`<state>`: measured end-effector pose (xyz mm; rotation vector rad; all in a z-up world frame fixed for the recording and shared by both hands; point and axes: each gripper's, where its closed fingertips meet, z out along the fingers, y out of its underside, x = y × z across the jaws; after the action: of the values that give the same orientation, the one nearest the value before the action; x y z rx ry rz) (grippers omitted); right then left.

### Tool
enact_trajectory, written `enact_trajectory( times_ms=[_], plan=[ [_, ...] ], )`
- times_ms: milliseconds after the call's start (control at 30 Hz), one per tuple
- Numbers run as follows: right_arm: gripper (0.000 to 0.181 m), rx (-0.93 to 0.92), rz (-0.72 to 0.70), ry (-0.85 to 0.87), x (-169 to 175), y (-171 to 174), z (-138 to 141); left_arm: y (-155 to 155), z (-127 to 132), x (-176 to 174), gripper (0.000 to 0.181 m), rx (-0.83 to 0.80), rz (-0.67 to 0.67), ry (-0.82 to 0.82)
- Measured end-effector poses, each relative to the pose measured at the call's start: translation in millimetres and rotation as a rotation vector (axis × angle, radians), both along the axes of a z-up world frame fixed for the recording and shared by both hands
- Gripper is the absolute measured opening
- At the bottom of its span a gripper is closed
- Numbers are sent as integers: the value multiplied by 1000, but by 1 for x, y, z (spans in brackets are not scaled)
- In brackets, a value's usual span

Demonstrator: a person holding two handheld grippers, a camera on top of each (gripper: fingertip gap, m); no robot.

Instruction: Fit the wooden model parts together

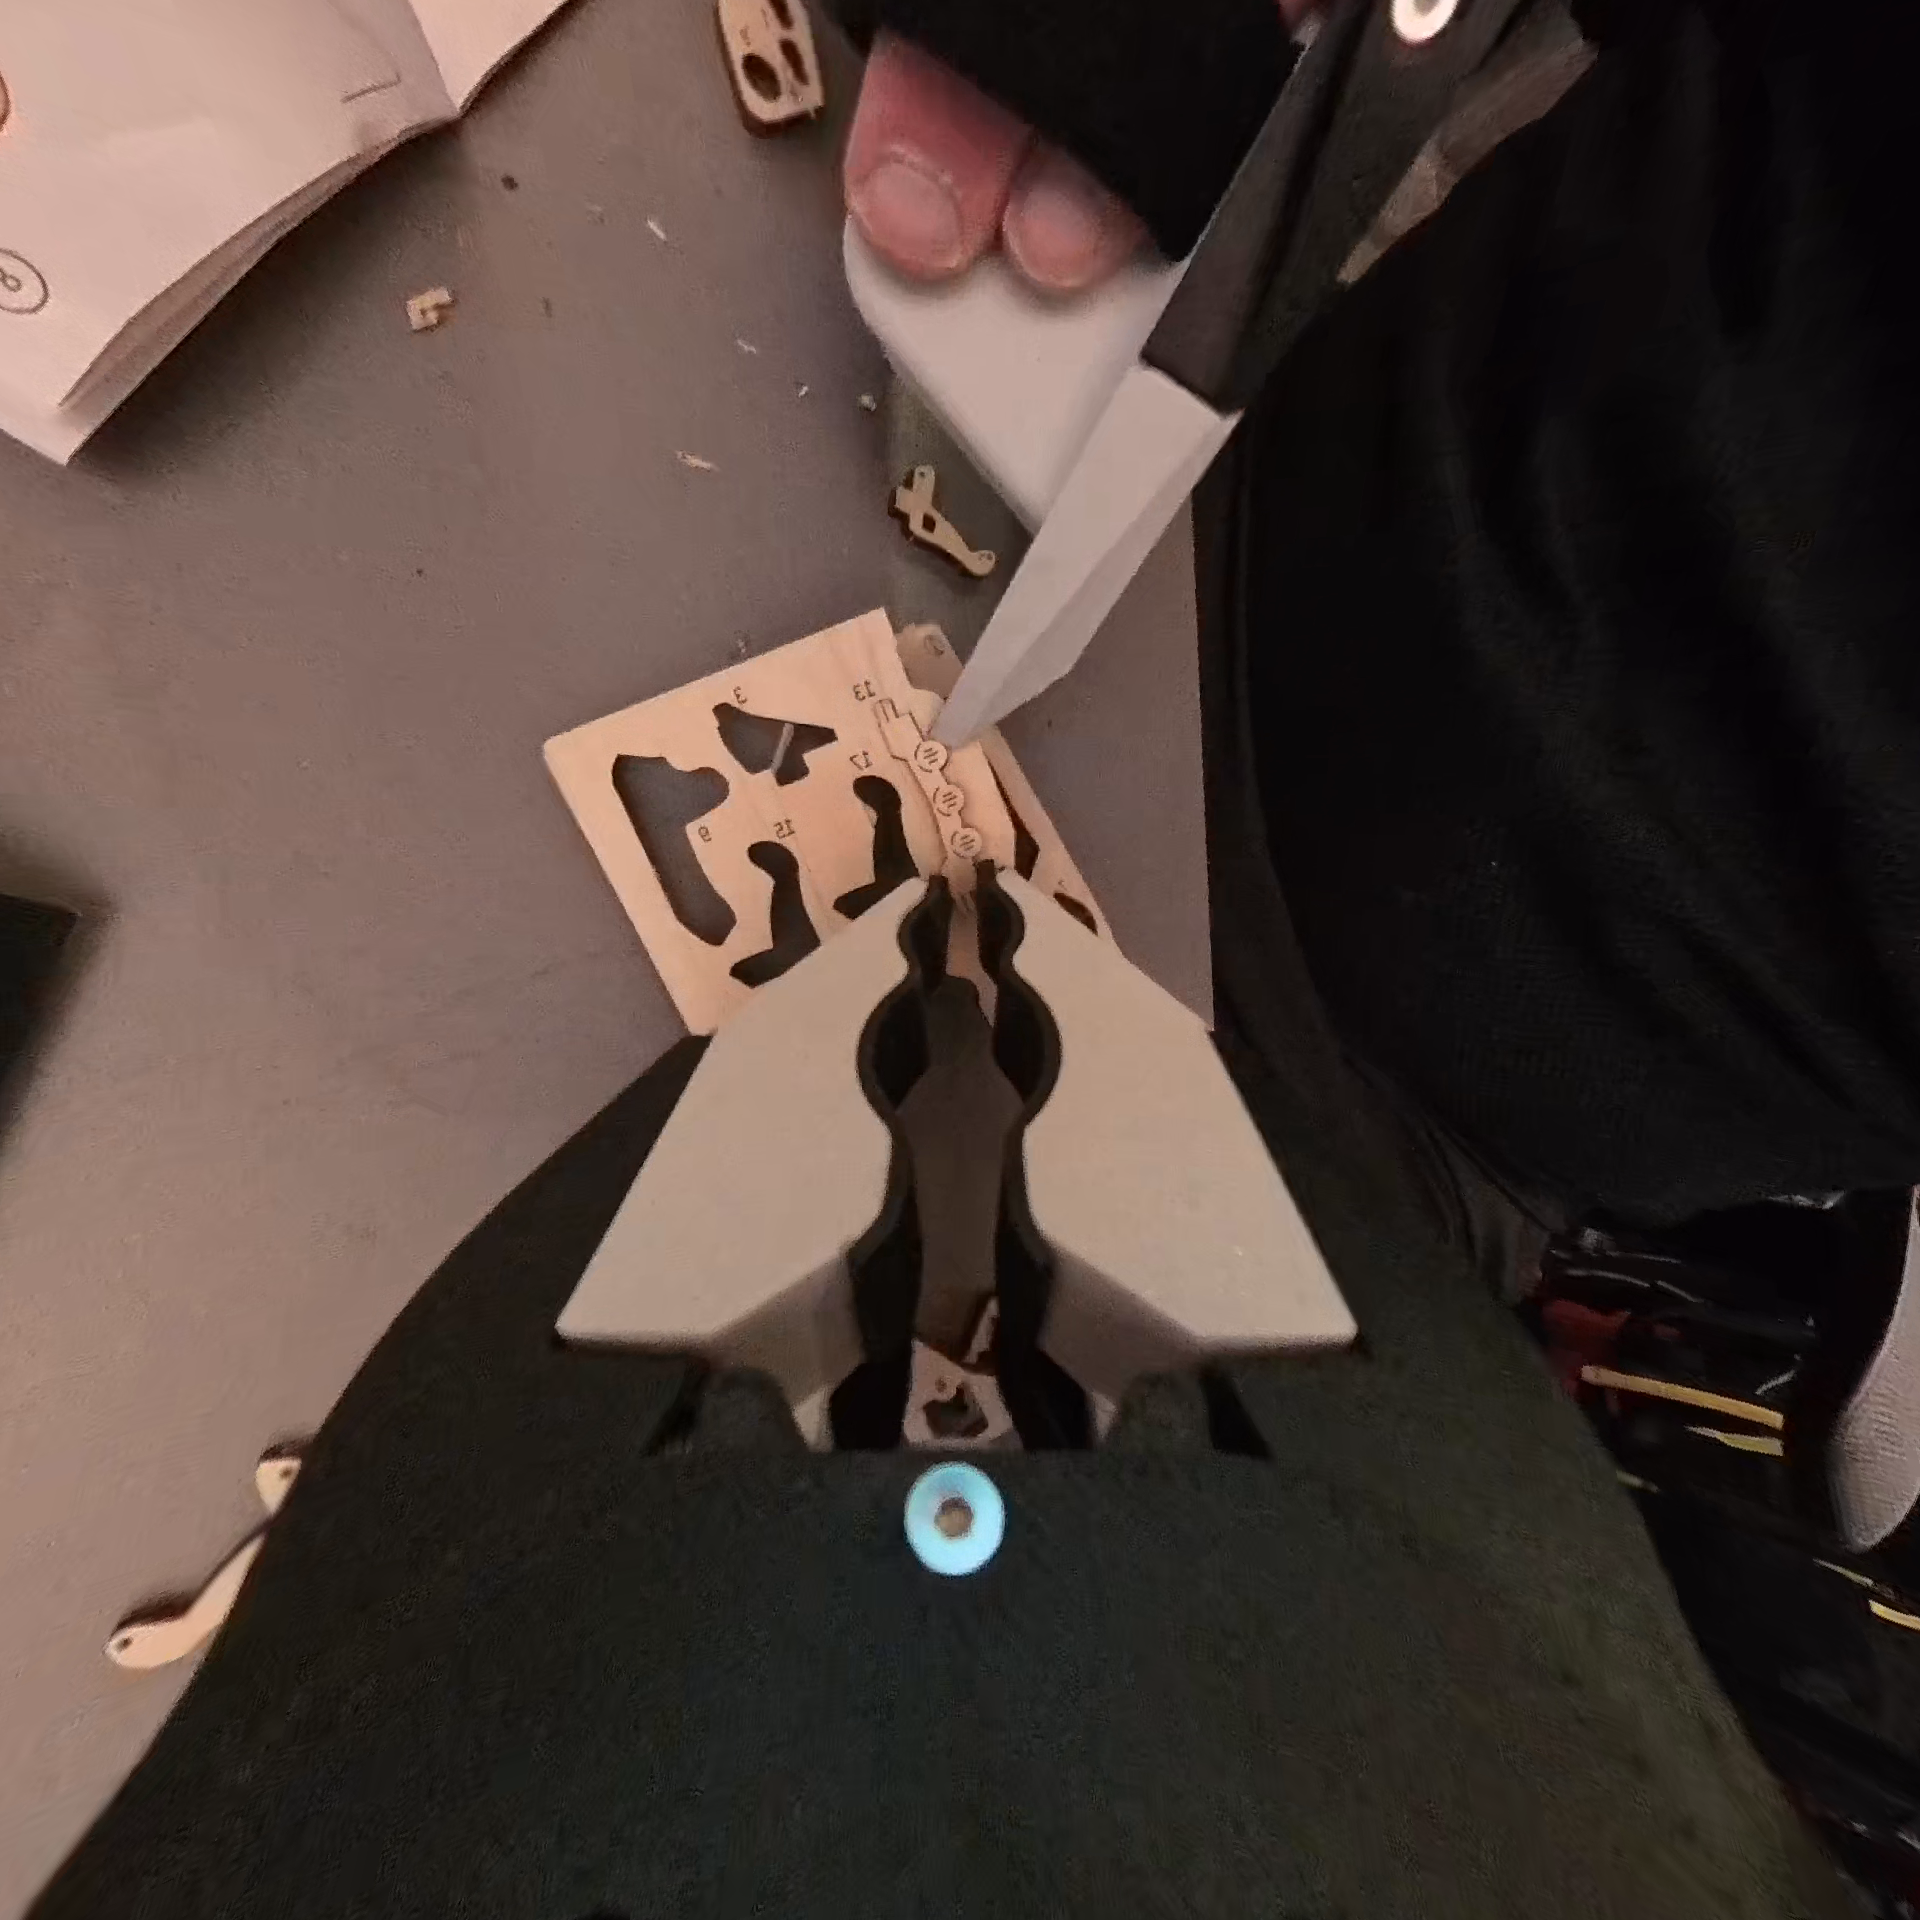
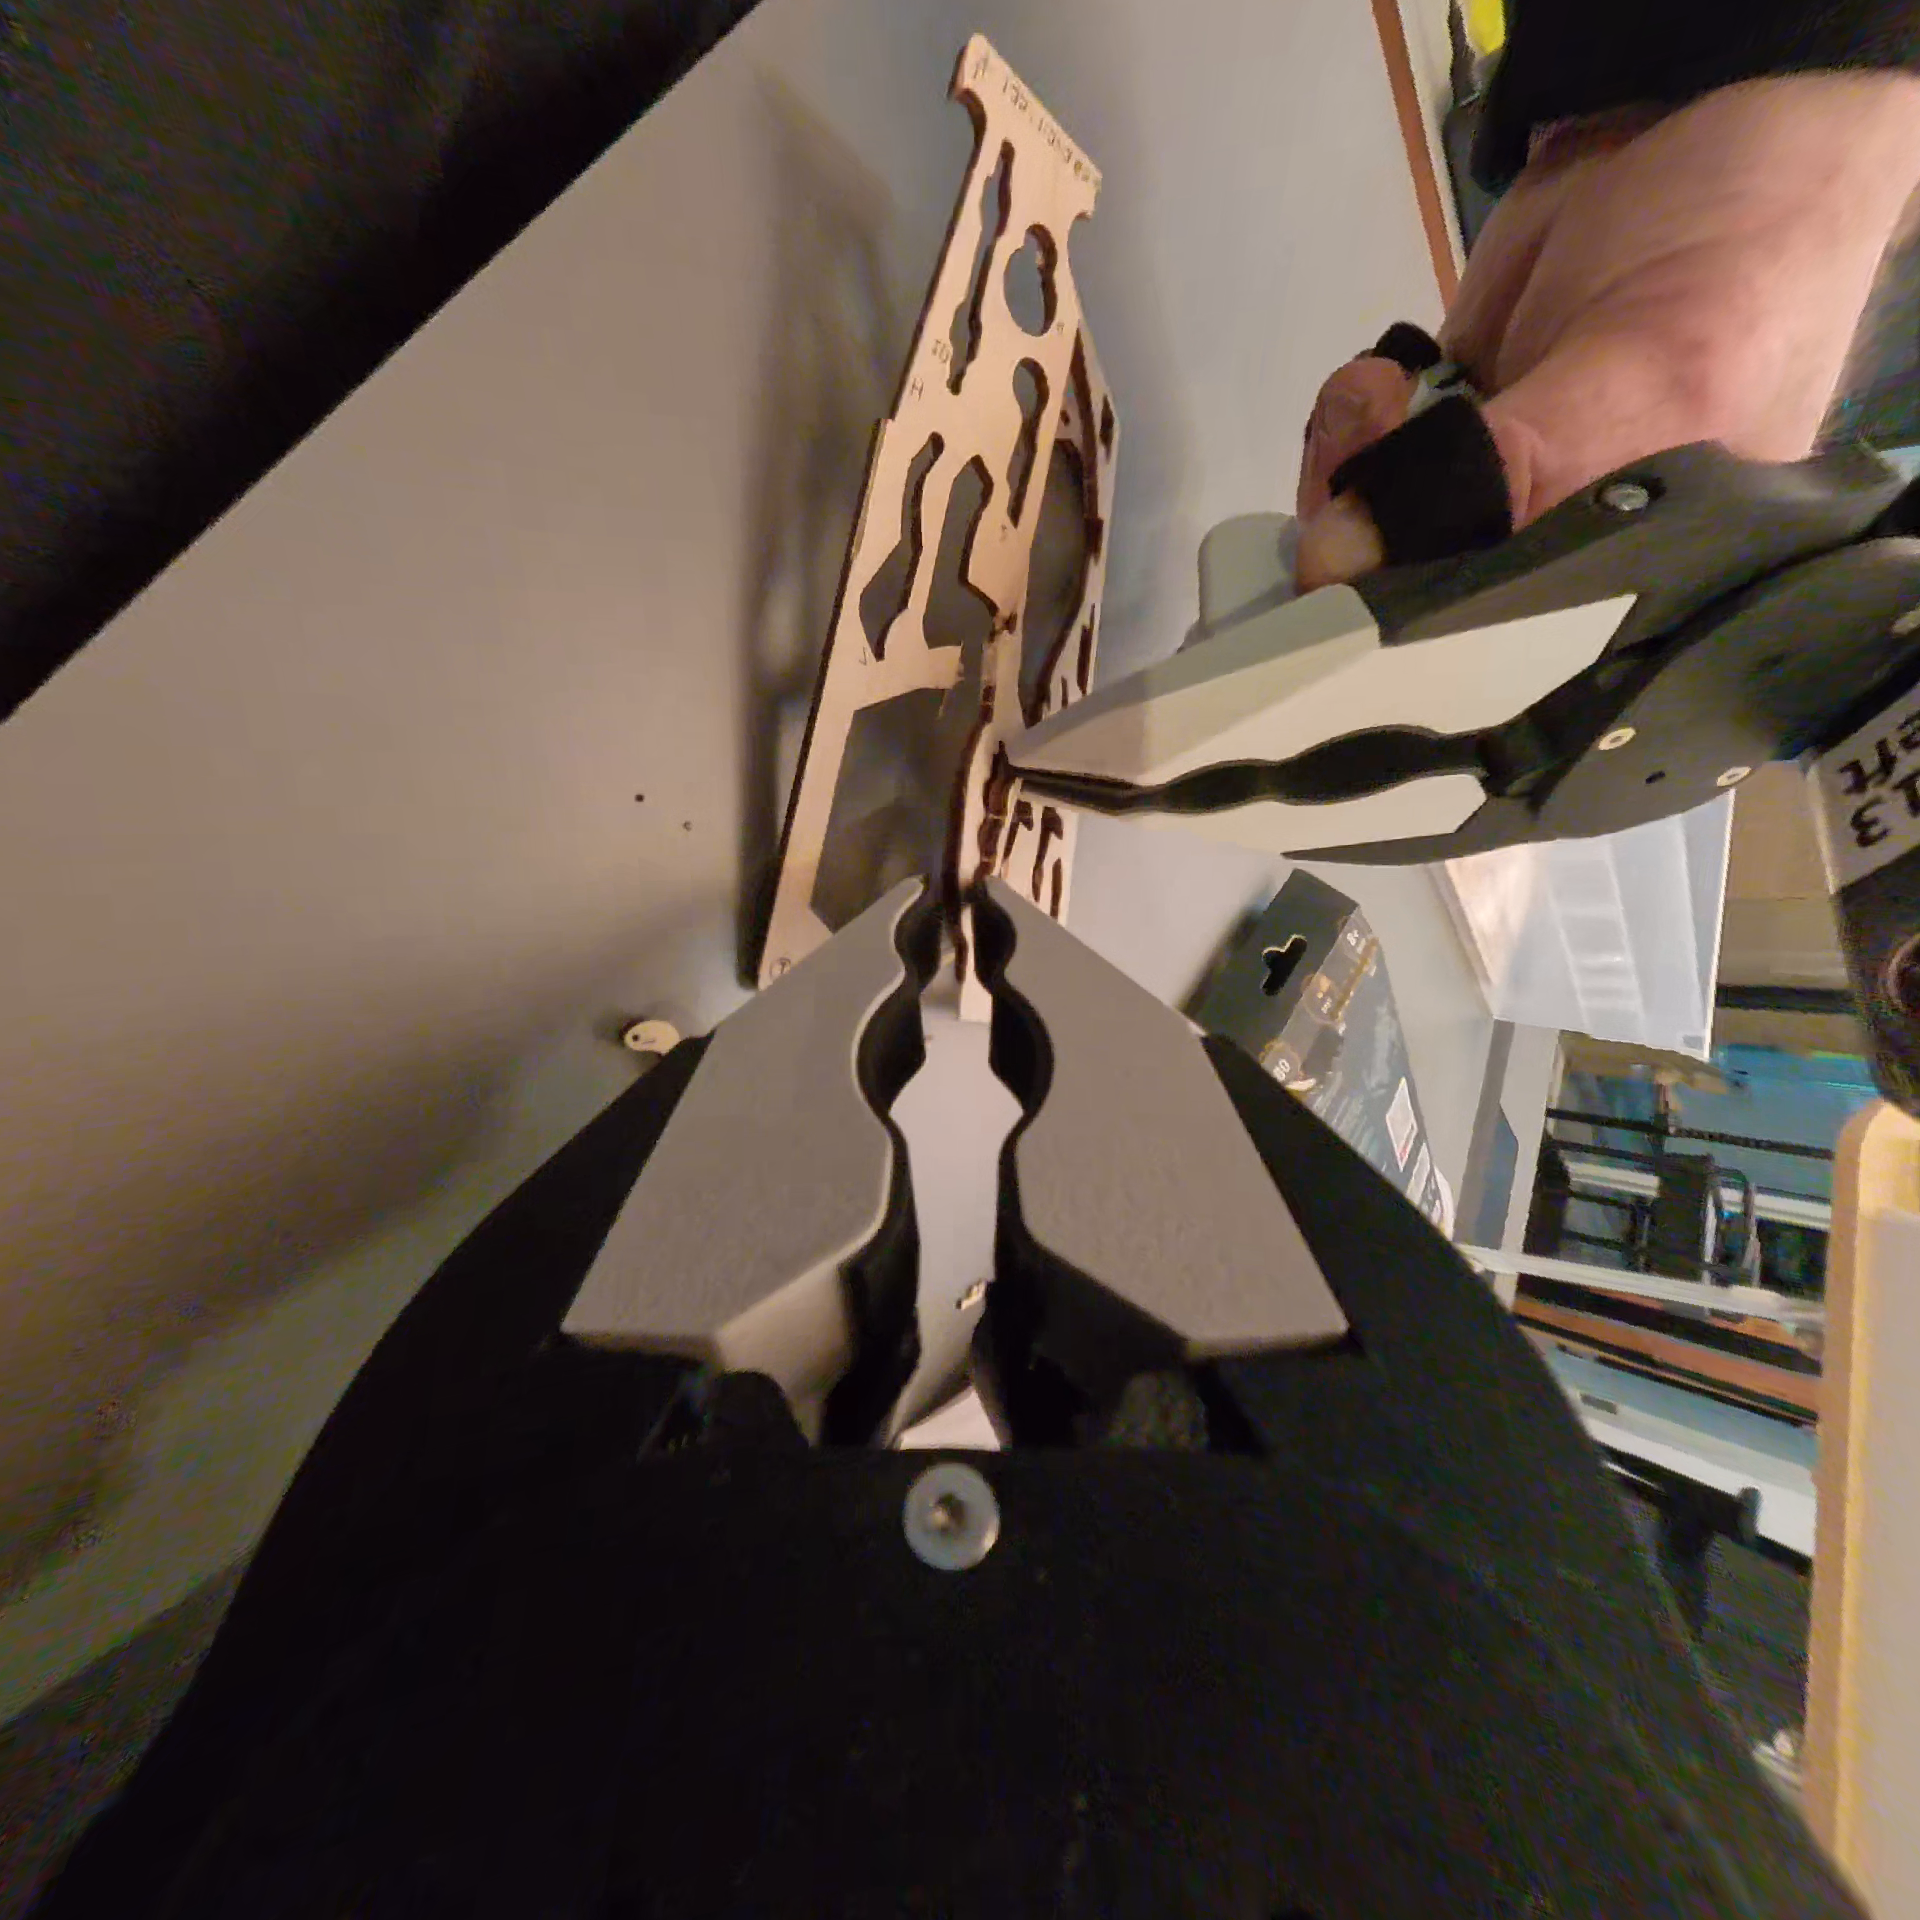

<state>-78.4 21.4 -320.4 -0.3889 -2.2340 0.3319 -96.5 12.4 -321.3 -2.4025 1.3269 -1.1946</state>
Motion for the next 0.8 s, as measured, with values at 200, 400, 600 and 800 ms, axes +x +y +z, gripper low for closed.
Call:
enact_trajectory(
  times_ms=[200,400,600,800],
  plan=[
    [2,28,10,-32,2,-1,-6,-1,-3,2,4,-21,49,-36],
    [1,22,10,-104,4,-4,-21,0,8,13,0,-77,139,-195],
    [1,-22,-8,-115,2,-3,-21,3,-6,0,0,61,176,4],
    [1,-67,-29,-118,0,-2,-21,1,-17,3,18,275,199,229]
  ],
)
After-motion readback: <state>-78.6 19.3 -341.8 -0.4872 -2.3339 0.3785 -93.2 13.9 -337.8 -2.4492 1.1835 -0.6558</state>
